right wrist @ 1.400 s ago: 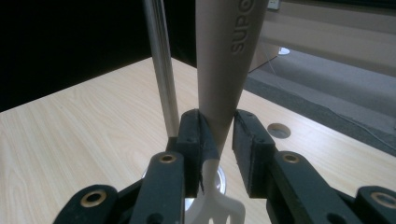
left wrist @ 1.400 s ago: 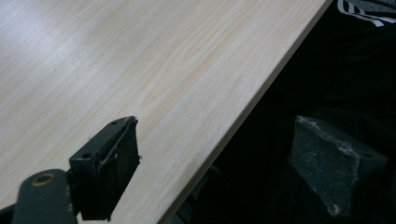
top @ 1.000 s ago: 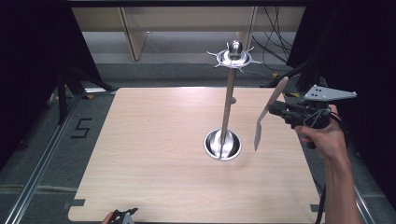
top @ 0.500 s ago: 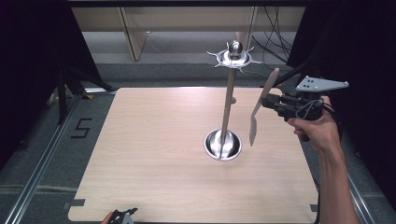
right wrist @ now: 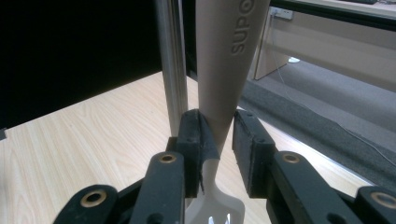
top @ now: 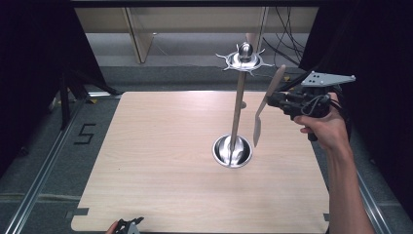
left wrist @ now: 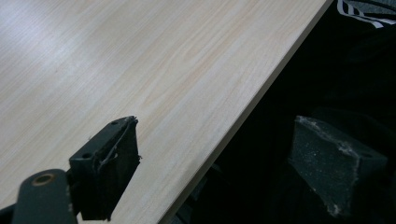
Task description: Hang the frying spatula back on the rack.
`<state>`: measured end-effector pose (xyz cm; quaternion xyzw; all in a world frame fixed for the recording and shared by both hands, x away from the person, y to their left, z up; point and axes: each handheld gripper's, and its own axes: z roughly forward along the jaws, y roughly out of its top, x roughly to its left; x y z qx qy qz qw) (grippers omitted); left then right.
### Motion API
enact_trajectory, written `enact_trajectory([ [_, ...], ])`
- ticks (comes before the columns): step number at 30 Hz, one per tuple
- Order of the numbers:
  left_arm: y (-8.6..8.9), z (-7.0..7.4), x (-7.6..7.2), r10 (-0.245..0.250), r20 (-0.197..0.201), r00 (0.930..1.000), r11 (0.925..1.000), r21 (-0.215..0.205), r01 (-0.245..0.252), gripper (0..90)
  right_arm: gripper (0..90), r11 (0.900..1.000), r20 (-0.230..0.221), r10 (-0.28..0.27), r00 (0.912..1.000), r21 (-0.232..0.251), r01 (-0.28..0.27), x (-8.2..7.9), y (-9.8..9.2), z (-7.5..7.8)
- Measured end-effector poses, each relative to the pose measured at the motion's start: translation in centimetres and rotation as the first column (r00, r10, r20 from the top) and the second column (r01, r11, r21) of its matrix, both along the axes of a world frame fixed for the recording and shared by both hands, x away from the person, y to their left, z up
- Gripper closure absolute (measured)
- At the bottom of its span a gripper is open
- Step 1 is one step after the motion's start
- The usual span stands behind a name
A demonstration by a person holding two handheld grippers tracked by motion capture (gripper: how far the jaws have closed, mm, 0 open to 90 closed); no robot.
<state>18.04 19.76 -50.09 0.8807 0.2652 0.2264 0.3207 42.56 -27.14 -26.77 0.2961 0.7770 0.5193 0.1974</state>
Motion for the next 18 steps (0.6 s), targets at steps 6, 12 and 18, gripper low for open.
enact_trajectory([
  [6, 0.1, 0.1, 0.0, -0.020, -0.011, 0.9997, 0.9996, 0.017, 0.021, 14.9, 73.7, 1.000, -0.002, 0.002, 1.0000, 0.003, -0.002, 0.3, 0.8, 0.4],
  [12, 0.0, 0.0, 0.0, -0.011, -0.007, 0.9999, 0.9999, 0.005, 0.011, 14.8, 73.8, 1.000, -0.008, -0.003, 1.0000, -0.016, 0.003, 0.4, 1.2, 0.7],
  [18, 0.1, 0.1, 0.0, -0.014, -0.006, 0.9999, 0.9997, 0.022, 0.014, 14.9, 73.7, 1.000, -0.013, -0.003, 0.9999, -0.029, 0.002, 0.4, 1.4, 0.8],
])
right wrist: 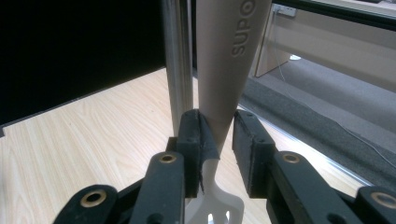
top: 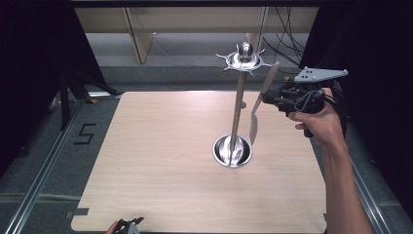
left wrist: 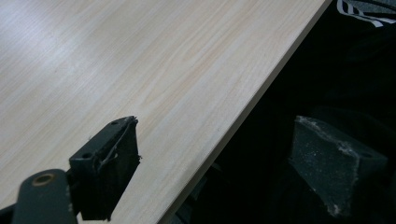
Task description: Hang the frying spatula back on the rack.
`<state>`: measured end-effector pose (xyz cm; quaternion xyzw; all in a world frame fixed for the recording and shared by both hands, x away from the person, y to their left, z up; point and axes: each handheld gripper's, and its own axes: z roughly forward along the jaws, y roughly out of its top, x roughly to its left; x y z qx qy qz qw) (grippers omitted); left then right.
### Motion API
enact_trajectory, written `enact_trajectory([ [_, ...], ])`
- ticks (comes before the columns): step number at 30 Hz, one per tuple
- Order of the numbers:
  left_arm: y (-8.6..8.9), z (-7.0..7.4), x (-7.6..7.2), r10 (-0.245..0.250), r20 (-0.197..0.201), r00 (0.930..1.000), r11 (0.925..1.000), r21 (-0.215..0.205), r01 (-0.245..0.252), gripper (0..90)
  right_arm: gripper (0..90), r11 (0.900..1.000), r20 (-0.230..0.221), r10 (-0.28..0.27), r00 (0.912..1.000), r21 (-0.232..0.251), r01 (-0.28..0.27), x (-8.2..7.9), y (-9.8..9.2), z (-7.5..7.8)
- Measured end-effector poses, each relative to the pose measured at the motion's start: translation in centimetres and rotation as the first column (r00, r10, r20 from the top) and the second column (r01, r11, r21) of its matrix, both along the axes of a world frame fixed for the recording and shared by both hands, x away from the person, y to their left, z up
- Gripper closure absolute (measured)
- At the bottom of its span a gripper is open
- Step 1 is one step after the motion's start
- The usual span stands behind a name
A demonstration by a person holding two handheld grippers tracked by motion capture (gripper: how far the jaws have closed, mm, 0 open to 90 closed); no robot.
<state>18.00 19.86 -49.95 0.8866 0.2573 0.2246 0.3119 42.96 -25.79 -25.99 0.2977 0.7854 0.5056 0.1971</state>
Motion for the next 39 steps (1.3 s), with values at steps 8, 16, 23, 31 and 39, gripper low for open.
enact_trajectory([
  [8, -0.1, -0.1, 0.0, 0.012, 0.010, 0.9999, 0.9999, -0.011, -0.012, 14.9, 73.7, 1.000, 0.011, 0.007, 0.9999, -0.023, -0.007, 0.3, 0.2, 0.2],
  [16, 0.1, 0.1, 0.0, -0.004, 0.003, 1.0000, 1.0000, 0.001, 0.004, 14.8, 73.7, 0.999, -0.007, 0.016, 0.9998, -0.048, -0.017, 0.7, 0.8, 0.4],
  [23, 0.0, 0.0, 0.0, 0.010, 0.015, 0.9998, 1.0000, -0.001, -0.010, 14.9, 73.6, 0.998, -0.019, 0.024, 0.9995, -0.053, -0.025, 0.7, 1.3, 0.2],
  [31, 0.0, 0.1, 0.0, -0.001, 0.002, 1.0000, 1.0000, -0.001, 0.001, 14.9, 73.3, 1.000, -0.006, 0.010, 0.9999, -0.015, -0.010, 0.7, 1.3, -0.3],
  [39, 0.1, 0.1, 0.0, -0.007, -0.006, 1.0000, 1.0000, -0.006, 0.007, 14.9, 65.3, 0.997, -0.030, 0.006, 0.9995, 0.074, -0.004, 0.0, 0.4, -0.7],
])
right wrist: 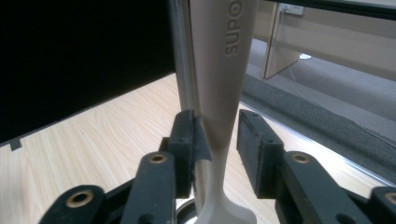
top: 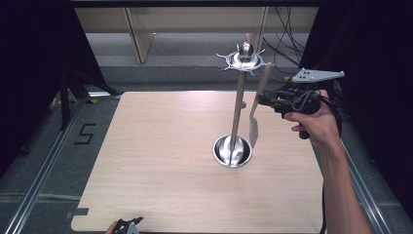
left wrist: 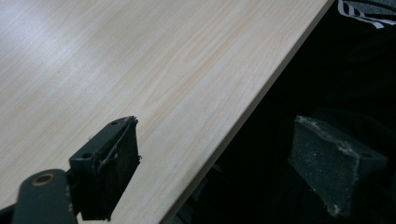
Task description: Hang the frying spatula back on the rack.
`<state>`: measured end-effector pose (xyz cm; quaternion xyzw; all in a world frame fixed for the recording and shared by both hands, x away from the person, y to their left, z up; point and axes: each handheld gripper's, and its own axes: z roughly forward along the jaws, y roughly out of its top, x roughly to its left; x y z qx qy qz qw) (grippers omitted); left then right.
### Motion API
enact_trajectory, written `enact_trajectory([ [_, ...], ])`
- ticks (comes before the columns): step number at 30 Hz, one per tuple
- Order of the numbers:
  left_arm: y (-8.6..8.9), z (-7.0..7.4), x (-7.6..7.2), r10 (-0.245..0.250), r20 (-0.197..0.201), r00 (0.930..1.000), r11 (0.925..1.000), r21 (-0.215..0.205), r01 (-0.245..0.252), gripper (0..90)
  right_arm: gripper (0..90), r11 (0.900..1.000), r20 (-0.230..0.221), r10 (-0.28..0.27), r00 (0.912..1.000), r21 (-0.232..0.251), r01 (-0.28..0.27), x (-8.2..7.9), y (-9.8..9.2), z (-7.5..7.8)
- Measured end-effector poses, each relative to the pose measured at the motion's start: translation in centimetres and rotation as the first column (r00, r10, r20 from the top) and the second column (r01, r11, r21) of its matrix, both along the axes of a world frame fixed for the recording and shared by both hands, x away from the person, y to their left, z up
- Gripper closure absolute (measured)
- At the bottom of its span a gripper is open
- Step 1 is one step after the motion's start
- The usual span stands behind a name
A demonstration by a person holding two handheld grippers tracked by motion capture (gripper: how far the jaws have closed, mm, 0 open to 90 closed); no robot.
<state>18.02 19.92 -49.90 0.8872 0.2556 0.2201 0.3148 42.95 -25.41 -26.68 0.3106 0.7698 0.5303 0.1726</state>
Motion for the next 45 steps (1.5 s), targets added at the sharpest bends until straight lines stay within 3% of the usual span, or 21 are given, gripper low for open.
enact_trajectory([
  [2, -0.1, -0.1, 0.0, 0.014, 0.019, 0.9997, 0.9999, 0.008, -0.014, 14.9, 62.5, 1.000, 0.010, -0.002, 0.9999, 0.013, 0.002, -0.3, -0.4, -0.1],
  [6, 0.0, -0.1, 0.0, 0.007, 0.007, 0.9999, 1.0000, -0.002, -0.007, 14.8, 56.7, 1.000, 0.015, -0.009, 0.9998, 0.021, 0.009, -0.7, -0.8, -0.4],
  [8, 0.0, 0.0, 0.0, 0.008, 0.006, 1.0000, 1.0000, -0.001, -0.008, 14.8, 51.9, 0.999, 0.023, -0.020, 0.9995, 0.049, 0.019, -1.2, -1.2, -0.8],
  [13, 0.0, -0.1, 0.0, 0.009, 0.007, 0.9999, 1.0000, -0.001, -0.009, 14.8, 47.3, 0.998, 0.033, -0.055, 0.9979, 0.045, 0.054, -2.2, -1.7, -1.7],
  [14, -0.1, -0.2, 0.0, 0.033, 0.025, 0.9991, 0.9994, -0.011, -0.033, 14.9, 45.7, 0.997, 0.037, -0.065, 0.9972, 0.050, 0.063, -2.5, -1.8, -2.3],
  [16, 0.0, 0.0, 0.0, 0.010, 0.008, 0.9999, 0.9999, -0.001, -0.010, 14.9, 44.8, 0.996, 0.031, -0.078, 0.9965, 0.050, 0.076, -2.9, -1.9, -2.9],
  [18, -0.1, -0.1, 0.0, 0.020, 0.013, 0.9997, 0.9998, -0.011, -0.020, 14.8, 44.5, 0.996, 0.041, -0.071, 0.9966, 0.049, 0.069, -2.9, -2.0, -3.2],
  [19, 0.0, -0.1, 0.0, 0.013, 0.008, 0.9999, 0.9999, -0.001, -0.013, 14.9, 44.0, 0.995, 0.023, -0.084, 0.9962, 0.048, 0.083, -3.3, -2.1, -4.0],
  [26, -0.1, -0.2, 0.0, 0.030, 0.022, 0.9993, 0.9996, 0.001, -0.030, 14.9, 41.9, 0.995, 0.014, -0.091, 0.9957, 0.034, 0.091, -4.1, -2.1, -5.9],
  [28, -0.2, -0.2, 0.0, 0.028, 0.024, 0.9993, 0.9996, -0.001, -0.028, 14.8, 40.6, 0.996, 0.010, -0.091, 0.9958, 0.011, 0.091, -4.2, -2.2, -6.2],
  [30, -0.1, -0.1, 0.0, 0.027, 0.020, 0.9994, 0.9996, 0.000, -0.027, 14.9, 40.4, 0.994, 0.009, -0.103, 0.9947, 0.023, 0.102, -4.3, -2.1, -6.4],
  [31, -0.1, -0.1, 0.0, 0.036, 0.019, 0.9992, 0.9992, -0.018, -0.035, 14.8, 40.1, 0.995, 0.009, -0.099, 0.9951, 0.016, 0.098, -4.3, -2.2, -6.7],
  [32, -0.1, 0.0, 0.0, 0.026, 0.012, 0.9996, 0.9997, -0.004, -0.026, 14.8, 39.9, 0.994, -0.010, -0.106, 0.9943, 0.012, 0.106, -4.5, -2.2, -6.7],
  [34, -0.2, -0.2, 0.1, 0.036, 0.024, 0.9991, 0.9994, -0.005, -0.035, 14.9, 39.7, 0.994, 0.013, -0.108, 0.9941, -0.002, 0.108, -4.3, -2.5, -6.8],
  [35, -0.1, 0.1, 0.0, 0.025, 0.013, 0.9996, 0.9997, -0.001, -0.025, 14.9, 39.4, 0.994, 0.007, -0.110, 0.9940, 0.018, 0.109, -4.4, -2.5, -7.2],
  [38, -0.2, 0.1, 0.1, 0.026, 0.014, 0.9996, 0.9997, -0.002, -0.025, 14.8, 39.1, 0.993, -0.023, -0.116, 0.9929, 0.000, 0.116, -4.5, -2.6, -7.8],
  [39, -0.1, 0.1, 0.1, 0.027, 0.013, 0.9996, 0.9996, -0.001, -0.027, 14.8, 39.0, 0.994, -0.013, -0.111, 0.9938, -0.019, 0.110, -4.4, -2.8, -8.0],
  [41, -0.1, 0.1, 0.1, 0.028, 0.011, 0.9995, 0.9996, 0.000, -0.028, 14.8, 39.0, 0.993, -0.028, -0.115, 0.9930, -0.013, 0.115, -4.4, -2.8, -8.3],
  [42, -0.3, -0.2, 0.1, 0.050, 0.017, 0.9986, 0.9982, -0.035, -0.049, 14.8, 39.0, 0.993, -0.025, -0.121, 0.9923, -0.016, 0.121, -4.4, -2.9, -8.5],
  [45, -0.2, 0.0, 0.1, 0.049, 0.020, 0.9986, 0.9982, -0.034, -0.049, 14.8, 38.9, 0.991, -0.042, -0.130, 0.9907, -0.018, 0.129, -4.3, -2.8, -9.2],
])
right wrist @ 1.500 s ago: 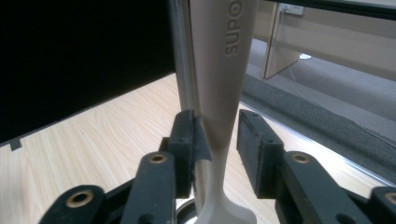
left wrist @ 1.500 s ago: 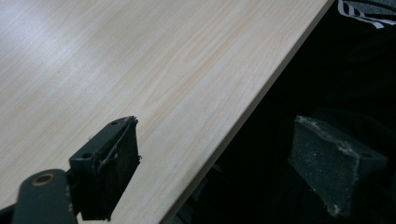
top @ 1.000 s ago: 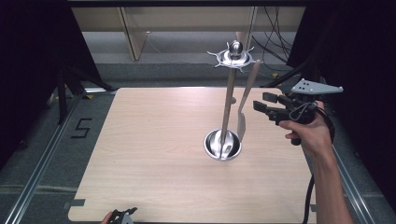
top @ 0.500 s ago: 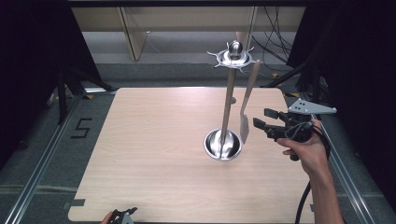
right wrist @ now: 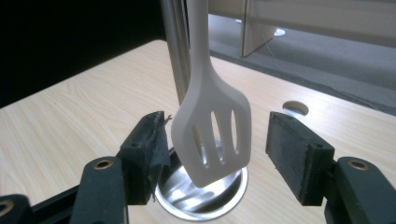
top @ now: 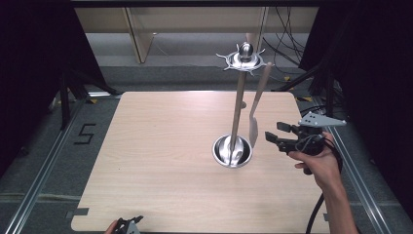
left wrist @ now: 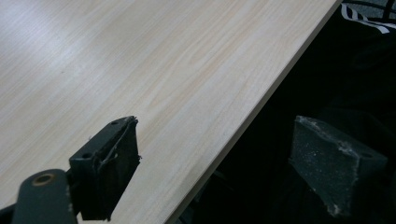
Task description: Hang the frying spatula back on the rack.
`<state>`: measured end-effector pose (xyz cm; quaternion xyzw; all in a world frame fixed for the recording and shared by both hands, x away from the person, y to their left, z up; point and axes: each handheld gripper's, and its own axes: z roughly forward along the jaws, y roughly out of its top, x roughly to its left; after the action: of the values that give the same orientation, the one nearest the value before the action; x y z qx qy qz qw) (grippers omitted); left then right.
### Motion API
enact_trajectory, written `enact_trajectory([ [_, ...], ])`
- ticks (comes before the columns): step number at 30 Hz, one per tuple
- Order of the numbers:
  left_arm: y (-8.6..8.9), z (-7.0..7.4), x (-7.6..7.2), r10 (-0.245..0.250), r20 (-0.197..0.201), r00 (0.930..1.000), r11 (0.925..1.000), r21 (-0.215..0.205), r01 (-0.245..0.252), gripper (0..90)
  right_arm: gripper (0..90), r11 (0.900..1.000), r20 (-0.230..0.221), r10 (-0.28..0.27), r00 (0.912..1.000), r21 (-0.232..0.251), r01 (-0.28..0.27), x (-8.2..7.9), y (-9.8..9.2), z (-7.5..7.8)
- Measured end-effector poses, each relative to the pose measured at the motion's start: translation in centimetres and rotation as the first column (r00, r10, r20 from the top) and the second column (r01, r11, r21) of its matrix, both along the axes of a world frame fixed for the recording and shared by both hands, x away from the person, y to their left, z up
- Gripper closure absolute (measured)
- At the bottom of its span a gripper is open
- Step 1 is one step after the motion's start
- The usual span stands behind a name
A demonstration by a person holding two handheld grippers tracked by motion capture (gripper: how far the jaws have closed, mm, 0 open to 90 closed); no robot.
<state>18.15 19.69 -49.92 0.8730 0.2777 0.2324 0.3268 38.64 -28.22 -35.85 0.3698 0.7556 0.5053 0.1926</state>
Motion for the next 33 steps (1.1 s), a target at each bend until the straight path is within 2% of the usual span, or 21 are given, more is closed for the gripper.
enact_trajectory([
  [1, 0.0, 0.0, 0.0, -0.001, 0.000, 1.0000, 1.0000, 0.002, 0.001, 14.9, 38.6, 0.999, 0.007, 0.011, 0.9999, -0.038, -0.011, 0.1, -0.1, -0.3],
  [3, 0.0, 0.0, 0.0, -0.003, 0.000, 1.0000, 1.0000, -0.001, 0.003, 14.8, 38.5, 1.000, -0.008, -0.001, 1.0000, -0.030, 0.001, -0.1, 0.0, -0.4],
  [6, 0.0, 0.1, 0.1, -0.017, -0.009, 0.9998, 0.9997, 0.016, 0.018, 14.9, 38.3, 0.997, -0.034, 0.006, 0.9994, -0.073, -0.008, -0.4, -0.4, -1.7],
  [9, 0.2, 0.1, 0.3, -0.006, -0.013, 0.9999, 0.9999, 0.014, 0.006, 14.9, 38.2, 0.998, -0.042, -0.016, 0.9990, -0.059, 0.013, -0.3, -0.8, -2.4],
  [10, 0.1, -0.1, 0.3, 0.007, -0.013, 0.9999, 0.9998, -0.018, -0.007, 14.8, 38.1, 0.997, -0.049, -0.008, 0.9988, -0.076, 0.005, -0.2, -1.0, -2.5],
  [11, 0.2, -0.1, 0.3, 0.013, -0.003, 0.9999, 0.9999, 0.000, -0.013, 14.8, 38.2, 0.997, -0.055, -0.010, 0.9985, -0.075, 0.006, -0.3, -1.1, -2.8],
  [12, 0.1, -0.1, 0.3, 0.012, -0.008, 0.9999, 0.9998, -0.014, -0.012, 14.9, 38.1, 0.997, -0.068, -0.014, 0.9976, -0.070, 0.009, -0.4, -1.0, -3.1],
  [13, 0.1, 0.1, 0.3, -0.001, -0.010, 0.9999, 1.0000, 0.009, 0.002, 14.9, 37.9, 0.997, -0.070, -0.014, 0.9974, -0.076, 0.008, -0.4, -1.0, -3.4],
  [16, 0.0, 0.2, 0.2, -0.020, -0.011, 0.9997, 0.9998, 0.009, 0.020, 14.8, 37.9, 0.997, -0.080, -0.010, 0.9968, -0.078, 0.004, -0.5, -0.9, -3.9],
  [18, -0.1, 0.0, 0.0, -0.008, -0.001, 1.0000, 0.9998, -0.021, 0.008, 14.9, 38.3, 0.996, -0.082, -0.020, 0.9965, -0.084, 0.013, -0.7, -0.8, -4.1],
  [19, 0.0, 0.0, 0.2, -0.025, 0.019, 0.9995, 0.9996, -0.013, 0.025, 14.9, 38.3, 0.996, -0.094, -0.005, 0.9956, -0.094, -0.004, -0.8, -0.9, -4.2],
  [20, 0.1, 0.1, 0.3, -0.042, 0.009, 0.9991, 0.9990, 0.017, 0.042, 14.8, 38.3, 0.995, -0.099, -0.008, 0.9950, -0.101, -0.002, -0.9, -0.8, -4.3],
  [21, 0.2, 0.2, 0.1, -0.023, -0.008, 0.9997, 0.9997, 0.004, 0.023, 14.8, 38.2, 0.994, -0.112, -0.002, 0.9937, -0.112, -0.011, -0.8, -0.8, -4.6],
  [22, 0.2, 0.2, 0.2, -0.025, 0.002, 0.9997, 0.9997, 0.008, 0.025, 14.8, 38.1, 0.993, -0.092, -0.002, 0.9958, -0.115, -0.009, -0.7, -0.7, -4.9],
  [23, 0.2, 0.2, 0.2, -0.025, 0.002, 0.9997, 0.9997, 0.008, 0.025, 14.8, 38.0, 0.994, -0.129, -0.006, 0.9916, -0.111, -0.008, -0.8, -0.6, -5.0],
  [24, 0.2, 0.3, 0.2, -0.028, 0.005, 0.9996, 0.9995, 0.015, 0.027, 14.8, 37.9, 0.993, -0.119, -0.007, 0.9929, -0.120, -0.008, -0.7, -0.7, -5.2],
  [25, 0.0, 0.2, 0.1, -0.020, 0.002, 0.9998, 0.9997, -0.016, 0.020, 14.8, 37.8, 0.993, -0.139, -0.010, 0.9902, -0.114, -0.006, -0.8, -0.6, -5.3],
  [27, 0.0, 0.4, 0.1, -0.042, 0.001, 0.9991, 0.9990, 0.013, 0.042, 14.9, 37.8, 0.993, -0.127, -0.014, 0.9918, -0.121, -0.002, -0.8, -0.7, -5.5],
  [28, -0.2, 0.2, 0.1, -0.023, 0.015, 0.9996, 0.9995, -0.019, 0.023, 14.8, 37.7, 0.990, -0.113, -0.002, 0.9936, -0.139, -0.014, -0.8, -0.8, -5.4],
  [30, -0.1, 0.4, -0.1, -0.043, 0.013, 0.9990, 0.9989, 0.016, 0.043, 14.8, 37.5, 0.993, -0.129, -0.017, 0.9915, -0.121, 0.001, -1.1, -0.8, -5.4],
  [33, -0.1, 0.4, -0.2, -0.047, 0.019, 0.9987, 0.9988, 0.016, 0.047, 14.9, 37.5, 0.993, -0.138, -0.007, 0.9904, -0.120, -0.010, -1.4, -0.8, -5.3],
])
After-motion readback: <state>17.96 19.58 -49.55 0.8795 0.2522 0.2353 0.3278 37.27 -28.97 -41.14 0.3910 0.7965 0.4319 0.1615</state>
